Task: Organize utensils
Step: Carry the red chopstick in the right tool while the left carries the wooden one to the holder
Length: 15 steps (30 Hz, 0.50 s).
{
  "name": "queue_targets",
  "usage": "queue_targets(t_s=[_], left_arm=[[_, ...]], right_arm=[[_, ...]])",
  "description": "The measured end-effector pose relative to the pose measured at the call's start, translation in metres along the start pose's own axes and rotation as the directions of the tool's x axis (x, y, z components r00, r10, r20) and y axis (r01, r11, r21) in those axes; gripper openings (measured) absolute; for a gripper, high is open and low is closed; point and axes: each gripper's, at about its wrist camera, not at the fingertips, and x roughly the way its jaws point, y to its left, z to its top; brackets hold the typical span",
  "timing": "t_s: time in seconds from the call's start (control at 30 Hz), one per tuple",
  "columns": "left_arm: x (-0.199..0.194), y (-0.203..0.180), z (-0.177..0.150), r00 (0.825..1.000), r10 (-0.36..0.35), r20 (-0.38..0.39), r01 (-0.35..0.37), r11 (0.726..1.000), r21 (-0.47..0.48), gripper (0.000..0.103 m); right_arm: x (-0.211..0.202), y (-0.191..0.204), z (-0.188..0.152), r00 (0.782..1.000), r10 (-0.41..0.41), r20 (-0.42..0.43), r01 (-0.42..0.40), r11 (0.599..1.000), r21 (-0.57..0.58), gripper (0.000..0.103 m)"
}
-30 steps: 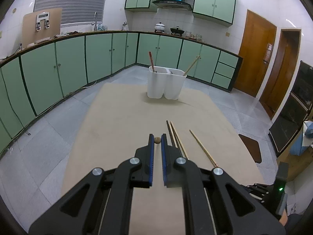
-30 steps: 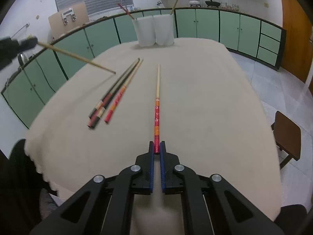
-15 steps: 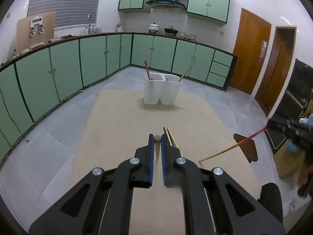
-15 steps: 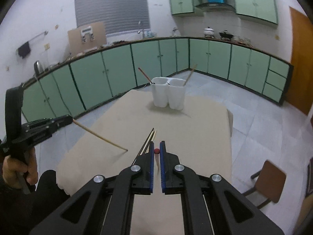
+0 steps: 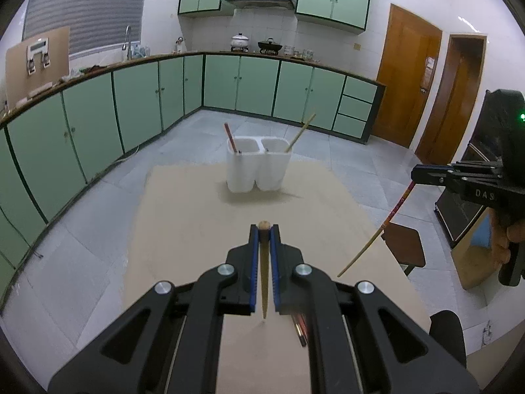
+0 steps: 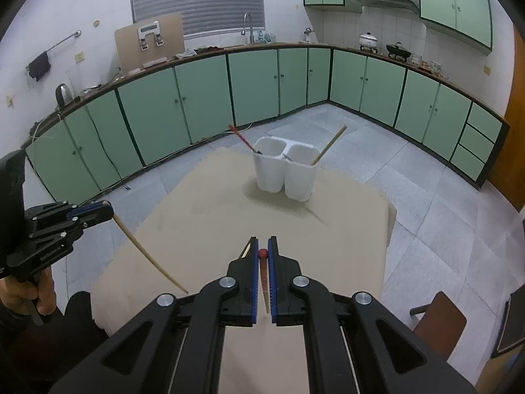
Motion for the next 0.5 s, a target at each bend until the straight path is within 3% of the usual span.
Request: queue_targets(t_s=[0.5], left_arm=[[0.025,0.01,0.081,1.0,-0.029,0.0,0.029,1.0,0.002,0.006]], right_arm=[[-0.001,-0.018,0.084,1.0,0.016,0.005,-0.016,1.0,0.024,0.005]])
